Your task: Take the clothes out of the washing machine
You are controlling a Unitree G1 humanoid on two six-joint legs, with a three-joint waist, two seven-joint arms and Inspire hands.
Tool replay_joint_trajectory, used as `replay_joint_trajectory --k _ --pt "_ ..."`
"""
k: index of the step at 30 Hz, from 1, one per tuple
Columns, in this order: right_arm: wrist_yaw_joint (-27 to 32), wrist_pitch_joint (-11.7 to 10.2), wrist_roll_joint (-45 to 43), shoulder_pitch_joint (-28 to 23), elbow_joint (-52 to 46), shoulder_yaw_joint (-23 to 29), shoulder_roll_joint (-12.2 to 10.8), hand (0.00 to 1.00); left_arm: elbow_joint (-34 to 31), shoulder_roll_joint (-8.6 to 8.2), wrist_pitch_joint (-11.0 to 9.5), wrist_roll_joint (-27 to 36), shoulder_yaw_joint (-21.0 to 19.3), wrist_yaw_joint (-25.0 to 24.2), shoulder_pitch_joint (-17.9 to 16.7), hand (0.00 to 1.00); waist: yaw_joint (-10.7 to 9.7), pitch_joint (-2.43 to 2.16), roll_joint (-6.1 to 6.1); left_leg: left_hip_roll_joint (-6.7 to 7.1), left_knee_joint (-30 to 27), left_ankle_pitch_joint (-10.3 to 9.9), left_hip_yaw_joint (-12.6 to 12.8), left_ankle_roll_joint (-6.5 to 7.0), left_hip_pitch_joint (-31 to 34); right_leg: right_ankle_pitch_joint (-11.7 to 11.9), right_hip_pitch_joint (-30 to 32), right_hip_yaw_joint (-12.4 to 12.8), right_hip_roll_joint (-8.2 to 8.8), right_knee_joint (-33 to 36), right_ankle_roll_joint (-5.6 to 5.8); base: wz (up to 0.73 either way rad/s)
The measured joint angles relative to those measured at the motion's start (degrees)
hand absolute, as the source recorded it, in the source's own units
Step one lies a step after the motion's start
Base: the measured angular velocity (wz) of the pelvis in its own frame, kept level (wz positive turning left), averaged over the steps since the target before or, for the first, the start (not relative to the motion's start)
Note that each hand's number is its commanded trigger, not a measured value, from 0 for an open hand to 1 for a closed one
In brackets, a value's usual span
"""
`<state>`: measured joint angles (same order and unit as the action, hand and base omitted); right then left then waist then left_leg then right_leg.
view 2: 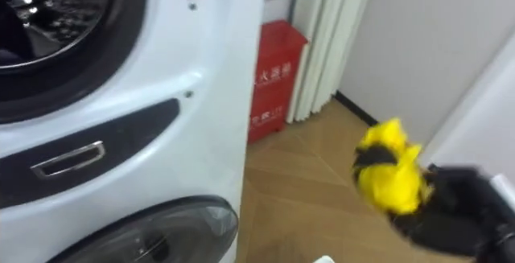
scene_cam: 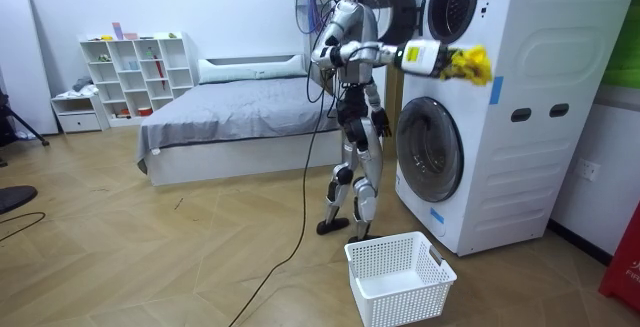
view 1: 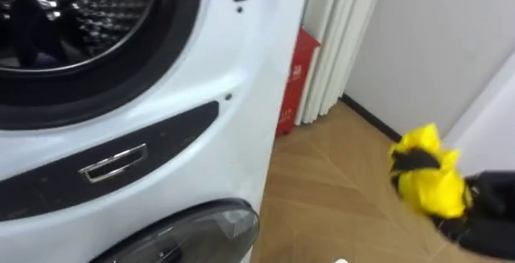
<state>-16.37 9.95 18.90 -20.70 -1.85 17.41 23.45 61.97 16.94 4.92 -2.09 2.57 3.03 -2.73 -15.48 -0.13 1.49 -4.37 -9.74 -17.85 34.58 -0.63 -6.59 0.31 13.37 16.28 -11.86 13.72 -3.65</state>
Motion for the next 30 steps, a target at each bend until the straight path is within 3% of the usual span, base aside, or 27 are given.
replay_joint_trajectory --k 1,3,6,10,11,14,16,20,23,25,30 --pt "0.1 0.0 -0.9 0.3 2.3 -0.4 -0.2 1.0 0.0 -0.2 -0.1 0.4 0.5 0.0 0.0 0.0 0.0 0.1 0.54 0.0 0.0 0.0 0.1 0.04 0.1 0.0 0.2 0.1 0.0 0.0 0.04 -0.07" --pt "0.5 -0.1 -3.9 1.8 12.0 -1.6 -1.2 1.0 0.0 -0.7 -0.3 0.5 2.7 -0.7 0.1 0.0 0.0 -0.22 2.43 0.06 -0.2 -0.1 0.0 0.17 1.1 0.0 1.5 0.0 0.08 0.5 0.09 -0.04" --pt "0.9 -0.1 -3.7 4.4 18.3 -3.8 -1.2 1.0 -0.1 -0.72 -0.8 1.4 3.3 -1.5 0.5 0.0 0.2 0.21 3.78 0.27 -1.0 -0.2 0.3 0.38 2.6 -0.1 3.5 0.2 0.21 1.8 0.22 -0.06" --pt "1.6 -3.0 -4.1 11.8 29.1 -7.1 -1.1 1.0 -0.4 -1.2 -1.5 1.5 3.3 -2.0 1.2 0.0 0.0 0.73 5.73 0.19 -2.0 -0.4 0.7 0.67 5.6 -0.1 5.9 0.2 0.5 2.2 0.32 0.0" --pt "2.5 -3.2 -4.1 14.0 32.1 -7.4 -1.2 1.0 -0.6 -1.64 -1.7 1.6 3.3 -2.0 1.3 0.0 0.3 0.47 6.85 0.22 -2.0 -0.4 0.7 0.75 6.4 -0.1 6.7 0.0 0.67 2.2 0.35 0.04" --pt "5.7 -4.9 -4.2 18.9 39.8 -8.8 -1.5 1.0 0.3 -2.66 -2.4 2.8 3.3 -1.2 1.7 0.0 0.5 0.54 9.23 0.96 -2.0 -0.1 -0.2 0.82 7.5 -0.1 7.9 0.1 0.8 2.5 0.4 0.05" --pt "7.0 -5.4 -4.1 20.3 43.3 -9.5 -1.7 1.0 0.5 -3.04 -2.6 3.2 3.3 -1.2 1.9 0.0 1.4 0.34 9.96 1.04 -2.1 0.0 -0.3 0.86 8.1 -0.2 8.5 0.4 0.85 2.8 0.41 0.04" --pt "9.6 -5.6 -4.0 22.4 46.4 -9.5 -3.4 1.0 0.6 -3.26 -2.6 5.0 3.3 -1.2 2.0 0.0 2.2 0.39 10.27 1.39 -3.1 0.1 -0.9 1.05 9.9 -0.7 10.7 -0.2 1.32 4.2 0.53 0.04" --pt "12.5 -6.9 -4.1 24.2 48.1 -9.2 -3.6 1.0 1.2 -4.47 -2.6 5.0 3.3 -1.0 2.5 0.0 2.1 0.5 11.07 2.12 -3.2 0.5 -2.1 1.74 11.2 -1.2 12.2 -1.0 2.25 5.3 0.82 0.17" --pt "14.3 -7.5 -4.2 25.5 49.2 -9.2 -3.6 0.04 1.3 -4.94 -2.6 5.0 3.3 -1.0 2.4 0.0 2.1 0.51 11.32 2.43 -3.2 0.7 -2.1 2.0 11.7 -1.4 13.0 -1.2 2.61 5.8 0.94 0.11" --pt "17.2 -9.3 -4.1 28.1 51.1 -8.7 -3.6 0.0 2.2 -5.1 -2.8 8.3 3.4 -0.3 3.0 0.0 2.0 0.55 11.43 3.1 -3.7 0.9 -2.7 2.36 13.6 -2.2 15.0 -1.0 3.25 7.1 1.49 0.07"
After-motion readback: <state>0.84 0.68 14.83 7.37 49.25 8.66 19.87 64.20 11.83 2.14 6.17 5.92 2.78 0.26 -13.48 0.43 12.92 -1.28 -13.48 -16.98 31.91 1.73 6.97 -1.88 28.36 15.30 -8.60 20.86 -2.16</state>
